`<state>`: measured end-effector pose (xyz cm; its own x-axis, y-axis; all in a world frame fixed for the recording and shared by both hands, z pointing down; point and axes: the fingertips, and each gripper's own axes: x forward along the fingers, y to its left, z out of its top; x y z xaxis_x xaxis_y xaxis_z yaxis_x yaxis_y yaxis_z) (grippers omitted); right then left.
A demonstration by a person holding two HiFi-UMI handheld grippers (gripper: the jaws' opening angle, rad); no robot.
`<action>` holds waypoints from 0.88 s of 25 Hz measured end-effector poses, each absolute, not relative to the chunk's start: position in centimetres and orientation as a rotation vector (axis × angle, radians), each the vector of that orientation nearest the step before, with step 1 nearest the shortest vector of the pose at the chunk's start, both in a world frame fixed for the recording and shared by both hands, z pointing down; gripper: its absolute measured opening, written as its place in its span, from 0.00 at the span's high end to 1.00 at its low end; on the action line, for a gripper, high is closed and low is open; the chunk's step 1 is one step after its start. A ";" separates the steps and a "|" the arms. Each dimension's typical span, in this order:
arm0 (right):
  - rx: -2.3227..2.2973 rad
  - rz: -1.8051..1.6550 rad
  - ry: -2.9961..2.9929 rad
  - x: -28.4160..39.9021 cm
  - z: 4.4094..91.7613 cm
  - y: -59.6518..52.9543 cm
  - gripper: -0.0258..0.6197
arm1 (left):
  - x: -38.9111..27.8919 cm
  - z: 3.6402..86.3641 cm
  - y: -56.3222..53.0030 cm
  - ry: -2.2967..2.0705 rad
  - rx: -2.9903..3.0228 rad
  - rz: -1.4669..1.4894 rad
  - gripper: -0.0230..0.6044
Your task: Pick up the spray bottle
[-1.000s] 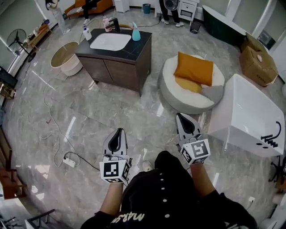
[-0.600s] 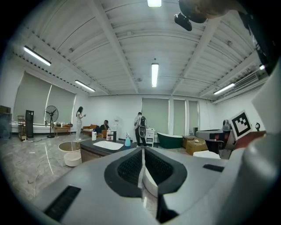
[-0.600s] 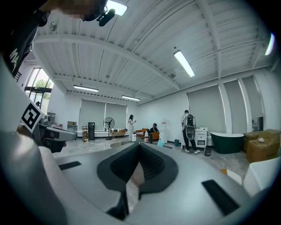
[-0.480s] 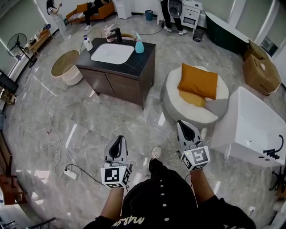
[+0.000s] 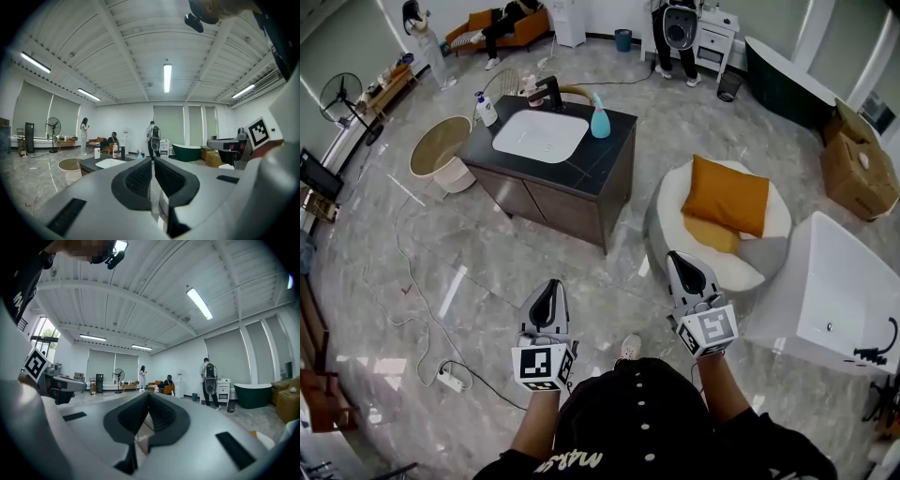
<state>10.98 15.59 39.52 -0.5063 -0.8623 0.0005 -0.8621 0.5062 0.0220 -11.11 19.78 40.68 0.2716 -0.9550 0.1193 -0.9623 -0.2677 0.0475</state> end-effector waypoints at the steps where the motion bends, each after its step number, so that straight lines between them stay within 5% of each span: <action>1: 1.552 -0.030 -2.721 11.0 39.5 14.6 0.97 | -11.1 40.7 19.0 -1.836 2.411 0.099 0.92; 22: 1.528 -0.008 -2.723 9.7 41.1 -2.9 0.97 | -12.0 42.6 1.3 -1.809 2.402 0.088 0.92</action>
<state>9.71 -2.85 41.14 -0.5209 -0.8535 0.0147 -0.8534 0.5211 0.0141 -12.05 1.32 42.57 0.2782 -0.9522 0.1263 -0.9600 -0.2710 0.0710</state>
